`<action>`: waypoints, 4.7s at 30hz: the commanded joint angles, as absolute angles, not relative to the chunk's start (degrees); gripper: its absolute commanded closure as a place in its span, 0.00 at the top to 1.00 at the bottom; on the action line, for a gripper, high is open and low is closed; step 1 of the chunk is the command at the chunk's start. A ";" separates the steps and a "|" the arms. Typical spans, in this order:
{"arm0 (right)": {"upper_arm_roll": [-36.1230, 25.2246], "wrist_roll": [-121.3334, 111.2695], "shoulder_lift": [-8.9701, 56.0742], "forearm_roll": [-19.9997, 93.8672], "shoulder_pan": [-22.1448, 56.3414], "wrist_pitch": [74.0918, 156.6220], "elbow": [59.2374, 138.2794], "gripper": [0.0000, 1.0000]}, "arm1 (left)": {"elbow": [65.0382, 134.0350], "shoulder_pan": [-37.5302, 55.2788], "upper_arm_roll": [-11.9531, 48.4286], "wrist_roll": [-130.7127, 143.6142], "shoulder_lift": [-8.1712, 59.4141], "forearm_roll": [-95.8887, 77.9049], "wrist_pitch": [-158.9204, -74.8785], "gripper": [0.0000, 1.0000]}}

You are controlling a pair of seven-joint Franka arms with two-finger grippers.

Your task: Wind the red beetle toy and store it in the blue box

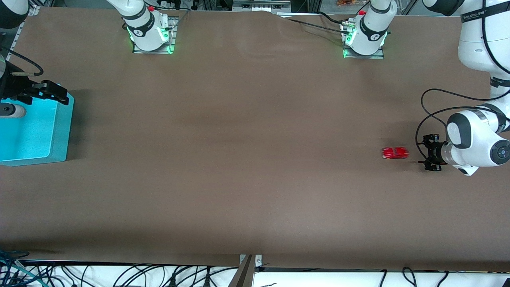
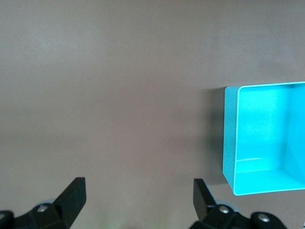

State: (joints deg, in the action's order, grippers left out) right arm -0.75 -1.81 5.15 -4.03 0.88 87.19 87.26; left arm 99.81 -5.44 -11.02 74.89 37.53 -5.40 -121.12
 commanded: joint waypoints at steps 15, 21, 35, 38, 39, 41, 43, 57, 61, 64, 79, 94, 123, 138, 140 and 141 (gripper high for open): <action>-0.53 -2.64 5.71 -3.34 0.53 86.66 85.78 1.00 | 96.33 -3.96 -10.81 66.89 39.46 -6.06 -120.23 0.77; -0.53 -2.64 5.71 -3.34 0.53 86.66 85.78 1.00 | 95.63 -3.87 -10.81 64.51 39.73 -5.98 -120.23 0.78; -0.53 -2.64 5.71 -3.34 0.53 86.66 85.78 1.00 | 95.54 -3.87 -10.28 63.02 39.73 -5.98 -120.32 0.78; -0.53 -2.64 5.71 -3.34 0.53 86.66 85.78 1.00 | 95.54 -3.87 -10.28 63.02 39.81 -5.98 -120.41 0.78; -0.53 -2.64 5.71 -3.34 0.53 86.66 85.78 1.00 | 95.54 -3.87 -10.28 63.02 39.81 -5.98 -120.41 0.78; -0.53 -2.64 5.71 -3.34 0.53 86.66 85.78 1.00 | 95.54 -3.87 -10.28 63.02 39.81 -5.98 -120.41 0.78; -0.53 -2.64 5.71 -3.34 0.53 86.66 85.78 1.00 | 95.45 -3.87 -10.28 62.93 39.81 -5.98 -120.41 0.78; -0.53 -2.72 5.71 -3.34 0.53 86.57 85.78 1.00 | 94.66 -3.87 -10.28 62.93 39.81 -5.98 -120.41 0.82; -0.53 -2.64 5.71 -3.34 0.62 86.66 85.78 1.00 | 92.73 -3.87 -9.93 62.93 39.81 -6.06 -120.41 1.00; -0.53 -2.64 5.71 -3.34 0.62 86.66 85.78 1.00 | 91.24 -3.87 -9.67 63.02 39.81 -6.06 -120.41 1.00; -0.53 -2.55 5.80 -3.08 0.62 87.71 85.78 1.00 | 84.29 -3.87 -8.61 56.00 38.59 -5.98 -119.18 1.00; -0.35 -2.46 5.80 -3.96 0.70 90.26 85.87 1.00 | 79.11 -2.73 -8.09 35.17 34.45 -4.49 -115.85 1.00; -0.53 -2.02 6.06 -3.25 0.53 89.47 86.05 1.00 | 63.46 -2.11 -3.26 11.95 28.04 -0.62 -94.93 1.00; -1.93 -1.94 7.47 -3.78 -0.09 89.99 89.64 1.00 | 64.07 -3.87 2.02 3.60 21.53 -0.88 -87.45 1.00; -2.02 -1.50 7.21 -3.78 -0.09 91.40 90.96 1.00 | 64.16 -3.78 2.02 3.43 21.45 -0.88 -86.75 1.00; -2.11 -1.32 7.03 -3.61 -0.09 92.10 91.84 1.00 | 64.16 -3.87 2.02 3.43 21.45 -0.88 -86.05 1.00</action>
